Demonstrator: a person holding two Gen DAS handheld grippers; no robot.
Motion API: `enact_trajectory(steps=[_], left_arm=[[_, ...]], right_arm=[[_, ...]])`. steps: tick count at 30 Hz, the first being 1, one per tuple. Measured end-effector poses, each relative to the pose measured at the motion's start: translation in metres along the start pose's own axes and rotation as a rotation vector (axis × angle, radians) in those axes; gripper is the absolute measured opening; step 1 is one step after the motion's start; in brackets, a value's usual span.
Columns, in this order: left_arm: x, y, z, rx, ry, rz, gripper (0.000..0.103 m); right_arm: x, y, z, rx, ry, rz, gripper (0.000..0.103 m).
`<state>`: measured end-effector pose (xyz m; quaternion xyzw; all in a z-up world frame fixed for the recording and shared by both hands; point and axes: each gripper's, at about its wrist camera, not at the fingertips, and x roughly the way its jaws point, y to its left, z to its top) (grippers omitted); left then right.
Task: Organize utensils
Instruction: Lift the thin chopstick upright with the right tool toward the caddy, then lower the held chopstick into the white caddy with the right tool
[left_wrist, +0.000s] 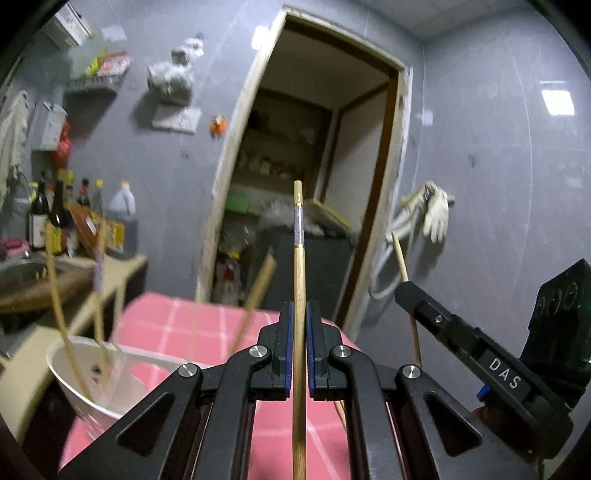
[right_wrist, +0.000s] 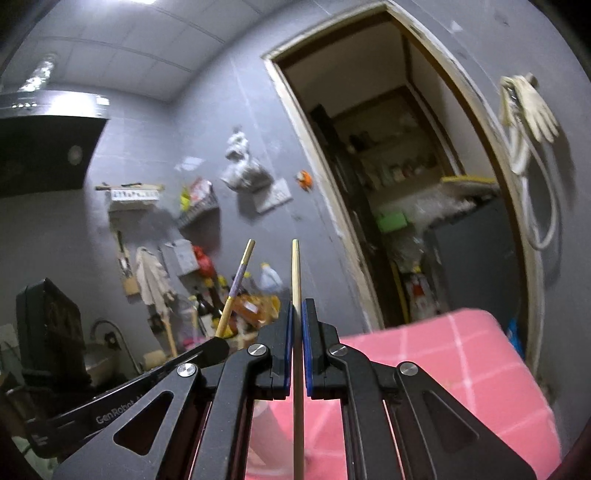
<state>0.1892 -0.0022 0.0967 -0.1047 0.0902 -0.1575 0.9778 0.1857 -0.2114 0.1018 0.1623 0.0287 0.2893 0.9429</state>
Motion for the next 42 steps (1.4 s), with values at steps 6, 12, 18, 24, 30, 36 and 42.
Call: enact_trajectory(steps=[6, 12, 18, 24, 30, 36, 42], left_arm=[[-0.010, 0.042, 0.026, -0.042, -0.079, 0.044, 0.004], [-0.021, 0.101, 0.042, -0.114, -0.145, 0.110, 0.004], [-0.027, 0.144, 0.046, -0.165, -0.231, 0.200, 0.004], [-0.020, 0.163, 0.035, -0.184, -0.282, 0.245, 0.004], [-0.011, 0.165, 0.018, -0.209, -0.298, 0.259, 0.004], [-0.011, 0.158, 0.008, -0.198, -0.320, 0.281, 0.004], [-0.009, 0.158, 0.001, -0.213, -0.325, 0.301, 0.004]], right_arm=[[0.035, 0.019, 0.010, 0.024, -0.053, 0.097, 0.003], [0.068, 0.030, 0.006, 0.043, -0.100, 0.146, 0.003], [0.092, 0.039, -0.007, 0.041, -0.123, 0.083, 0.003], [0.094, 0.044, -0.021, 0.000, -0.175, -0.002, 0.003], [0.096, 0.038, -0.027, -0.011, -0.194, -0.044, 0.003], [0.098, 0.033, -0.032, -0.008, -0.191, -0.053, 0.003], [0.100, 0.034, -0.035, -0.020, -0.188, -0.058, 0.003]])
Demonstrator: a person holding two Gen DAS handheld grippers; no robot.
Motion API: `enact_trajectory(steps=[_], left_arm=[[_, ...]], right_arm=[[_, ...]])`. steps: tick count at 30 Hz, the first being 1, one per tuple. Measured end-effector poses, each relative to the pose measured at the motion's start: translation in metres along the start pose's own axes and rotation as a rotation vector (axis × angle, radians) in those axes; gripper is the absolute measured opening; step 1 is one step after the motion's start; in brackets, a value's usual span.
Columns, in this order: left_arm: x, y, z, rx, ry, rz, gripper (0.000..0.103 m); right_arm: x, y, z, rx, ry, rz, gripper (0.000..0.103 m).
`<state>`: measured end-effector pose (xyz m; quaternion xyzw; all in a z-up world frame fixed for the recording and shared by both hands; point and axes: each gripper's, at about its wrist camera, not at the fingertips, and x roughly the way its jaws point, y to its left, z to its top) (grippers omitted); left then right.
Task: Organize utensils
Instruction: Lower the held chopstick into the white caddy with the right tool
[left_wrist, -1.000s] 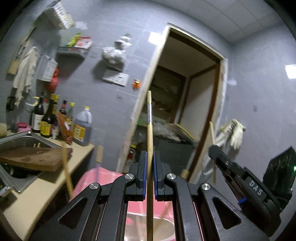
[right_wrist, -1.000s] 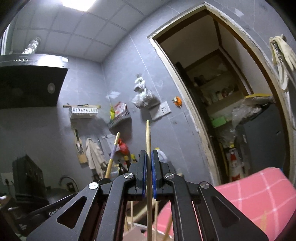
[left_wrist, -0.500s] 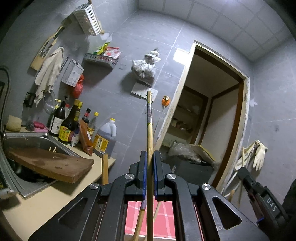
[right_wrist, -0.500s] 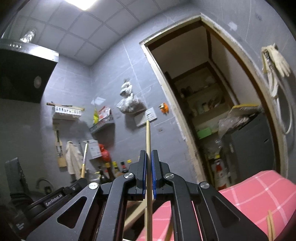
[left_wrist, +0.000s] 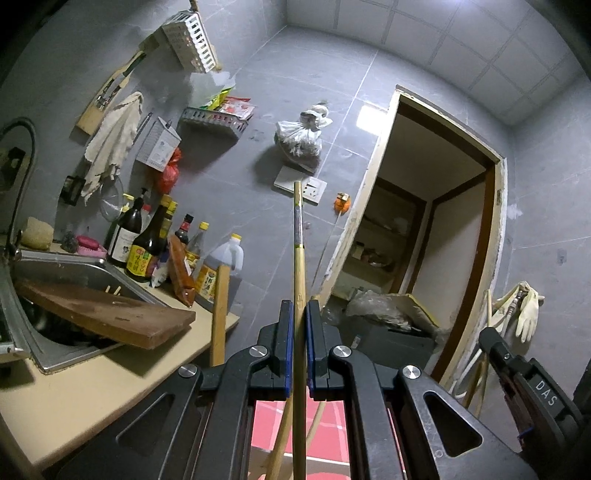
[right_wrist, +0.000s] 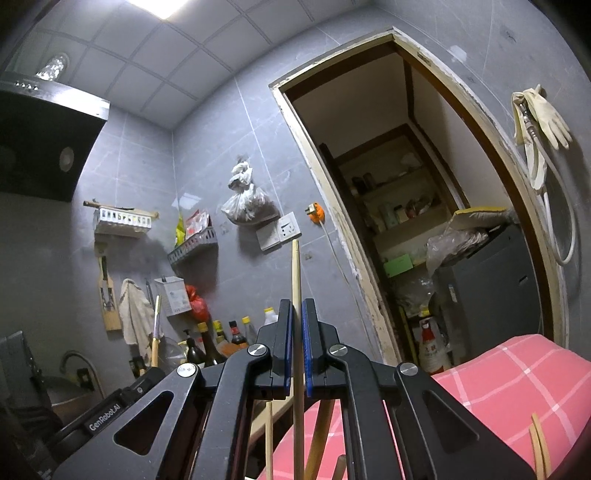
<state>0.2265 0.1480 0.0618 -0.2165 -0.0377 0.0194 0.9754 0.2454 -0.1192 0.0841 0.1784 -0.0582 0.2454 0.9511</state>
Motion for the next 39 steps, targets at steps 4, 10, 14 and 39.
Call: enact_trajectory(steps=[4, 10, 14, 39], left_arm=[[0.000, 0.000, -0.006, 0.000, 0.010, 0.003, 0.004], [-0.005, -0.001, -0.014, 0.025, 0.023, 0.004, 0.004], [-0.010, -0.001, -0.022, 0.042, 0.043, 0.010, 0.004], [-0.020, -0.011, -0.043, 0.129, 0.145, 0.000, 0.006]], right_arm=[[0.000, 0.003, -0.004, -0.022, 0.005, -0.006, 0.003], [-0.002, 0.009, -0.014, -0.066, 0.016, -0.008, 0.003], [-0.004, 0.011, -0.021, -0.077, 0.021, -0.013, 0.003], [-0.011, 0.018, -0.030, -0.101, 0.064, -0.017, 0.006]])
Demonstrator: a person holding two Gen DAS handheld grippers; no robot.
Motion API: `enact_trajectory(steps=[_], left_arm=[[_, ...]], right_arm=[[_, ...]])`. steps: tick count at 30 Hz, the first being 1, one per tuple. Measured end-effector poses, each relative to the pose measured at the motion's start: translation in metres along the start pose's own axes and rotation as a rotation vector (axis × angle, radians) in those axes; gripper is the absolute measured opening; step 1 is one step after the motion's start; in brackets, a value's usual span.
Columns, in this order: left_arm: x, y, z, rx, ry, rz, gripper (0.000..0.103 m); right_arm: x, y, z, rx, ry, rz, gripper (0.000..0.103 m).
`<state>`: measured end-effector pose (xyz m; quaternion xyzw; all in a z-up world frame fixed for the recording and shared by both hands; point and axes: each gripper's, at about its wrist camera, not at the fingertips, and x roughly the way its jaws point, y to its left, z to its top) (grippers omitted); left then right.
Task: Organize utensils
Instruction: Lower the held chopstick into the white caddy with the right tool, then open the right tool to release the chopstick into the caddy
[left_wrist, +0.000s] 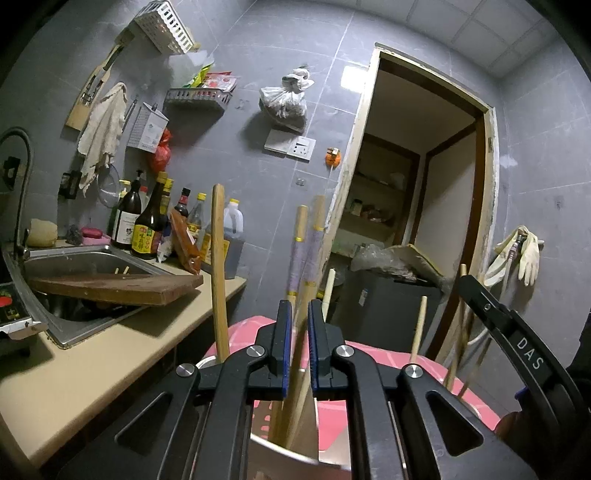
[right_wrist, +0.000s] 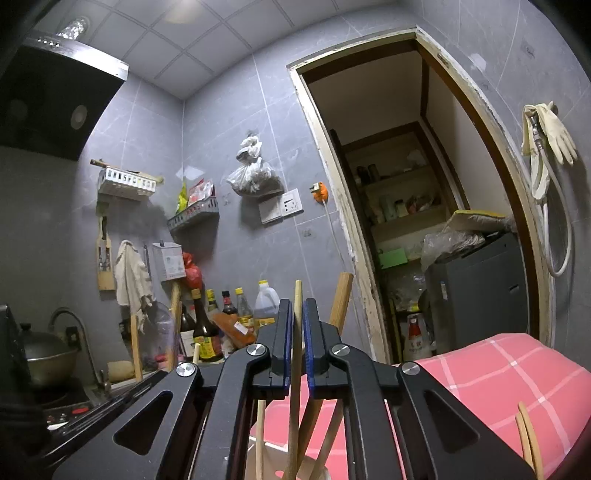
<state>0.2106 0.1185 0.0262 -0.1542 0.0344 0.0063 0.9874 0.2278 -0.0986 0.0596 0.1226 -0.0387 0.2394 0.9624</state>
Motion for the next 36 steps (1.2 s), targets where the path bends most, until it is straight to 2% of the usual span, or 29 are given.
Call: enact_trajectory(steps=[4, 9, 13, 16, 19, 21, 23, 28, 30, 32, 36], left_arm=[[-0.002, 0.000, 0.000, 0.000, 0.005, -0.004, 0.009], [-0.005, -0.001, 0.003, 0.009, 0.029, -0.021, 0.022], [-0.009, -0.007, 0.008, 0.039, 0.032, -0.030, 0.025], [-0.014, -0.013, 0.011, 0.058, 0.038, -0.041, 0.037], [-0.018, -0.021, 0.013, 0.074, 0.054, -0.048, 0.037], [-0.020, -0.028, 0.013, 0.090, 0.064, -0.055, 0.039], [-0.023, -0.036, 0.012, 0.099, 0.074, -0.071, 0.048], [-0.032, -0.054, 0.009, 0.118, 0.093, -0.102, 0.063], [-0.035, -0.061, 0.009, 0.120, 0.101, -0.113, 0.069], [-0.039, -0.066, 0.008, 0.120, 0.102, -0.121, 0.079], [-0.047, -0.079, 0.004, 0.130, 0.114, -0.144, 0.087]], right_arm=[[-0.004, 0.001, 0.003, -0.003, -0.005, 0.011, 0.008], [-0.012, -0.002, 0.009, 0.002, 0.016, 0.025, 0.017], [-0.020, -0.010, 0.017, -0.009, 0.037, 0.004, 0.018], [-0.028, -0.019, 0.021, -0.022, 0.057, -0.016, 0.025], [-0.038, -0.028, 0.027, -0.035, 0.079, -0.042, 0.029], [-0.045, -0.034, 0.030, -0.042, 0.085, -0.055, 0.041], [-0.054, -0.040, 0.034, -0.049, 0.088, -0.068, 0.047], [-0.077, -0.052, 0.044, -0.086, 0.103, -0.095, 0.059], [-0.086, -0.056, 0.047, -0.101, 0.110, -0.106, 0.072], [-0.097, -0.061, 0.050, -0.111, 0.113, -0.118, 0.079], [-0.117, -0.073, 0.054, -0.127, 0.123, -0.152, 0.088]])
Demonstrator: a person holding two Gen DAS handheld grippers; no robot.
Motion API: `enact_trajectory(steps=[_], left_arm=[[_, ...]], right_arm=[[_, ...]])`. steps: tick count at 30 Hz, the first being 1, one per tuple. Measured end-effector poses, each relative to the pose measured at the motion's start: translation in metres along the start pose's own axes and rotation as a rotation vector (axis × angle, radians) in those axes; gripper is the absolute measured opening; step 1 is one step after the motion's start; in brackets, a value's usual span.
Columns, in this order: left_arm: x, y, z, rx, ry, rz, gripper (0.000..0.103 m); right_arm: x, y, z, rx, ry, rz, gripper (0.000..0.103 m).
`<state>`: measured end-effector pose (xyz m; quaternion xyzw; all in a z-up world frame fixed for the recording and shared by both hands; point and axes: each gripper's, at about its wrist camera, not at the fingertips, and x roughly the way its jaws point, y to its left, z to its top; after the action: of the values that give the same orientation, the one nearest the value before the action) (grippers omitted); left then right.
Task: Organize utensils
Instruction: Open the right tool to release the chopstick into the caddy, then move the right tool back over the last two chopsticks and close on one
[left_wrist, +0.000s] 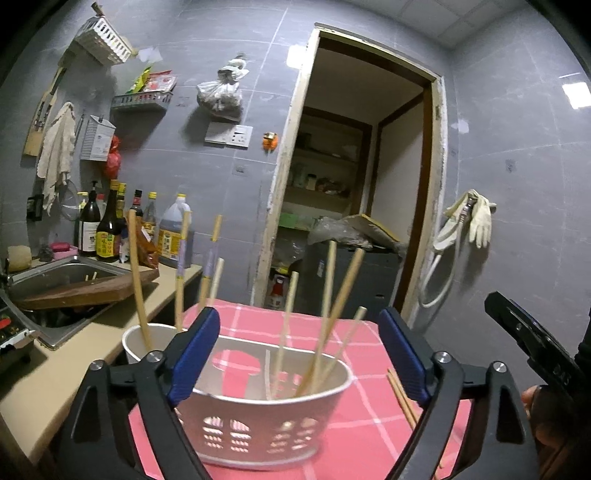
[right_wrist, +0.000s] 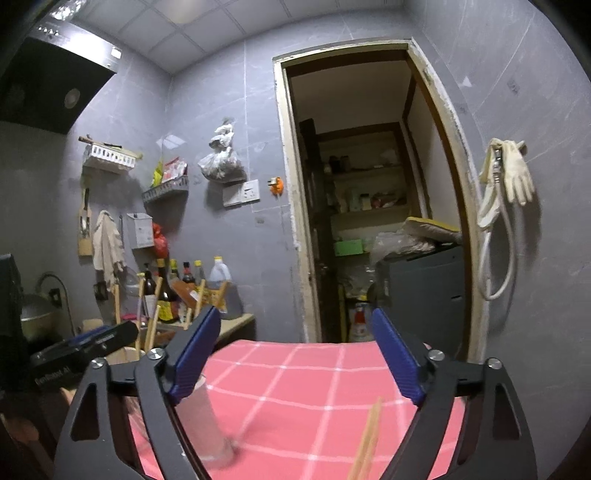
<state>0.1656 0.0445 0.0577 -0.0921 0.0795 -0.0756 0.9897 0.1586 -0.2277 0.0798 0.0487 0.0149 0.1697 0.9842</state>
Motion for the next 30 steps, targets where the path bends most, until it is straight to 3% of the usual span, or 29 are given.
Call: enact_trajectory(steps=[6, 11, 22, 30], left_arm=[[-0.005, -0.026, -0.012, 0.026, 0.030, -0.040, 0.097], [-0.001, -0.048, -0.026, 0.051, 0.084, -0.065, 0.097], [0.016, -0.073, -0.052, 0.092, 0.145, -0.048, 0.097], [0.048, -0.076, -0.074, 0.083, 0.327, -0.085, 0.097]], right_arm=[[-0.021, -0.028, -0.009, 0.019, 0.024, -0.052, 0.103], [-0.031, -0.049, -0.017, 0.011, 0.063, -0.098, 0.103], [-0.034, -0.077, -0.033, 0.023, 0.134, -0.128, 0.103], [-0.012, -0.086, -0.044, 0.039, 0.264, -0.087, 0.103]])
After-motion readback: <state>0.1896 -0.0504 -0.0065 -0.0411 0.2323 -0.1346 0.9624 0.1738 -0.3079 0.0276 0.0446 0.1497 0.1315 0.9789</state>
